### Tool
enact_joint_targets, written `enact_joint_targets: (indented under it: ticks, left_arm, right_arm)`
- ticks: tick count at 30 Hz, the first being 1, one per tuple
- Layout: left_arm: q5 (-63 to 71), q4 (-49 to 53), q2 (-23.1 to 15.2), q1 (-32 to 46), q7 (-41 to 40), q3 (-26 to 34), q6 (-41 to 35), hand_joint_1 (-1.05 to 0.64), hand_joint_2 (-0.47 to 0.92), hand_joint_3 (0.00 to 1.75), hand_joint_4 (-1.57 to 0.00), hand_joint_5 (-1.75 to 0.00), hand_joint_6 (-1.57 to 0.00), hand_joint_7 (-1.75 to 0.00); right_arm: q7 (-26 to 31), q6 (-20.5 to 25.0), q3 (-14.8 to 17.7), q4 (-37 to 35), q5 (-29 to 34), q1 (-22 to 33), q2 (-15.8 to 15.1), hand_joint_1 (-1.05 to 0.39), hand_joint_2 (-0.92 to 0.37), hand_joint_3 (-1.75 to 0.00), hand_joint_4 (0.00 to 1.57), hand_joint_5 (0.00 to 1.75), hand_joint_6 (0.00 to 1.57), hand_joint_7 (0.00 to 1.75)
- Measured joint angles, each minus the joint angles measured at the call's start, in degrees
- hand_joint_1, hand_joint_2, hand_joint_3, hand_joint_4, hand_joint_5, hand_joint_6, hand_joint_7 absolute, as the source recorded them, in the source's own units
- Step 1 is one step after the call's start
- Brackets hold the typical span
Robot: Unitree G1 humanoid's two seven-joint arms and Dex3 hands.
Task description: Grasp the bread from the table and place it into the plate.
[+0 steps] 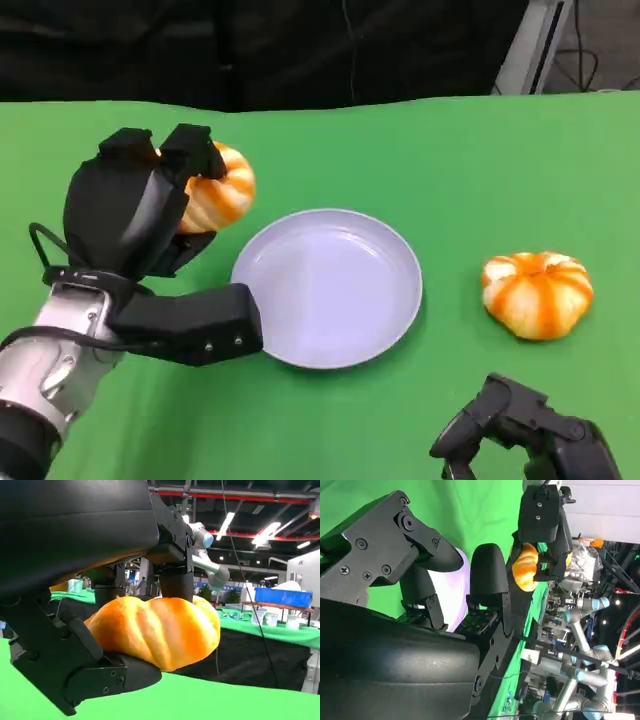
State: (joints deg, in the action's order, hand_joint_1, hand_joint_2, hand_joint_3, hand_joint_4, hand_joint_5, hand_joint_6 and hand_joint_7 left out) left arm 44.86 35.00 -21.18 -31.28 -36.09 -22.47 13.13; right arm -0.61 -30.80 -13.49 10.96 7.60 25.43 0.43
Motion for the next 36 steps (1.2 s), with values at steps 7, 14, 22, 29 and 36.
enact_joint_targets:
  ticks: [7, 14, 22, 29, 36]
  left_arm:
    - [-2.60, -4.89, 5.46, 0.16, 3.77, -0.83, 5.01, -0.15, 0.31, 1.33, -0.93, -1.75, -0.72, -1.75]
    - [-2.00, 0.40, 11.46, -1.66, 6.56, -3.82, 3.89, -0.18, 0.32, 1.30, -0.92, -1.75, -0.71, -1.75]
    - [-1.92, 0.70, 11.40, -2.66, 6.56, -3.85, 3.89, -0.18, 0.33, 1.29, -0.92, -1.75, -0.71, -1.75]
    - [-2.01, 7.59, 13.97, -4.81, 10.78, -5.51, 3.02, -0.17, 0.34, 1.23, -0.96, -1.75, -0.73, -1.75]
    - [-2.05, 11.40, 15.32, -6.24, 13.60, -6.60, 2.25, -0.21, 0.54, 0.86, -0.75, -1.75, -0.80, -1.11]
  right_arm:
    - [-0.12, -0.24, 0.17, -0.50, -0.02, -0.56, -0.14, -0.08, -0.36, -1.27, 0.69, 1.62, 0.76, 1.36]
    - [-0.53, -0.90, 0.50, -0.71, -1.05, -0.33, -0.42, -0.08, -0.37, -1.26, 0.69, 1.62, 0.76, 1.35]
    - [-0.56, -1.10, 0.59, -1.02, -1.16, -0.45, -0.43, -0.08, -0.37, -1.26, 0.69, 1.62, 0.76, 1.35]
    - [-0.44, -1.13, 0.28, -1.04, -0.97, -0.21, -0.23, -0.10, -0.36, -1.26, 0.70, 1.61, 0.77, 1.34]
    - [-0.41, -1.12, 0.11, -1.03, -0.90, -0.15, -0.13, -0.09, -0.36, -1.26, 0.70, 1.61, 0.77, 1.34]
